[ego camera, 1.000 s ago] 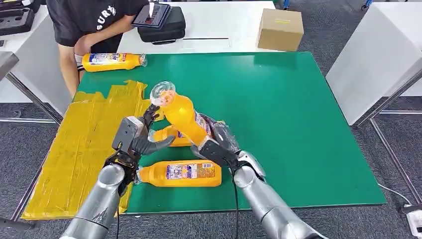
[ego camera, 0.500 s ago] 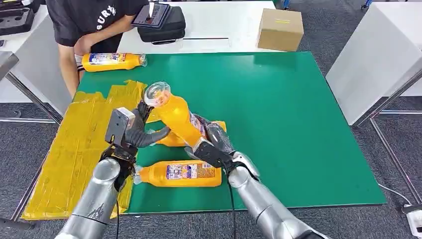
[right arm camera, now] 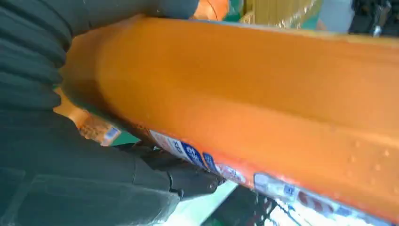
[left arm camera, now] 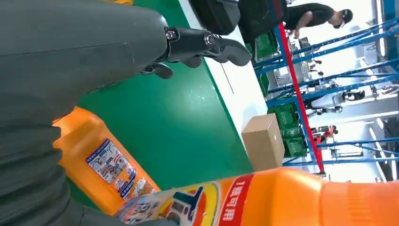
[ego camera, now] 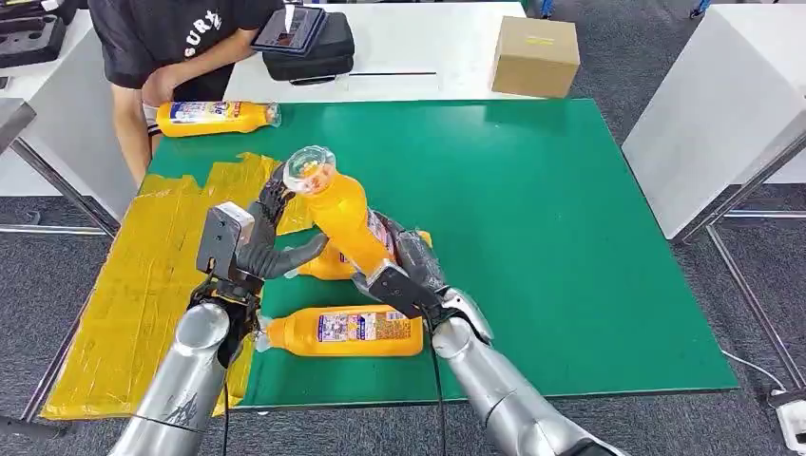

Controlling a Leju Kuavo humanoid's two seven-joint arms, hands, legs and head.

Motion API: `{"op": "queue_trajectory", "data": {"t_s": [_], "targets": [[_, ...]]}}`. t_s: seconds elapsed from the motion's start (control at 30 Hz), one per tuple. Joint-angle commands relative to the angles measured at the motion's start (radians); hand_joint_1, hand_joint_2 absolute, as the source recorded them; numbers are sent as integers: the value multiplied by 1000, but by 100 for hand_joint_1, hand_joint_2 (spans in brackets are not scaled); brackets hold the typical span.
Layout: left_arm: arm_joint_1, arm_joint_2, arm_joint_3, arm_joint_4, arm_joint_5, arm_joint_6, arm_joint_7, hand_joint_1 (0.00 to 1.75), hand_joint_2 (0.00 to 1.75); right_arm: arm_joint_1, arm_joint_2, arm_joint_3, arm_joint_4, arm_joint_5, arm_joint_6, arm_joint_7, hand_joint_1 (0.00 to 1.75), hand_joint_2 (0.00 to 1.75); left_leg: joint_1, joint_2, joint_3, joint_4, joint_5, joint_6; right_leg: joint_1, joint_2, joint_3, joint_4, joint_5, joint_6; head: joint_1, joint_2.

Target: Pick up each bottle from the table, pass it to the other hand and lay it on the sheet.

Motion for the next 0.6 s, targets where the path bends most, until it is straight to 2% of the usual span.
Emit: {"op": "queue_trajectory", "data": {"t_s": [0.03,0.1,0.23,0.27,0.4,0.43,0.6], "targets": [[-9,14,-21,22,-10,8,6,0,175,-41,-27,-26,-46,0,-47,23,175,175,1,-1,4,1,-2,-2,2,-2,5,0,-2,-4,0,0],[-9,13,-21,19,-10,9,6,0,175,-37,-23,-34,-51,-3,-65,24,175,175,1,0,5,1,-2,-2,2,-2,5,0,-2,-5,0,0],[4,17,-18,-1,-15,13,11,0,175,-39,-41,-111,-106,5,-214,65,175,175,1,0,7,1,-4,-2,2,-2,8,0,-4,-7,0,0],[11,17,-17,-12,-18,14,15,0,175,-42,-50,-122,-114,11,-223,72,175,175,0,-1,1,0,-1,-1,1,-2,2,0,-1,-3,0,0],[20,14,-15,-32,-23,14,25,0,175,-46,-54,-138,-110,25,-240,80,175,175,1,-1,7,1,-4,-2,2,-3,8,0,-3,-6,0,0],[22,12,-14,-36,-24,14,27,0,175,-47,-52,-140,-105,28,-248,80,175,175,0,0,3,0,-1,-1,1,-1,3,0,-1,-3,0,0],[28,4,-11,-55,-29,7,44,0,175,-64,-36,-130,-50,67,-287,71,175,175,0,0,3,0,-2,-1,1,-1,3,0,-2,-4,0,0]]}}
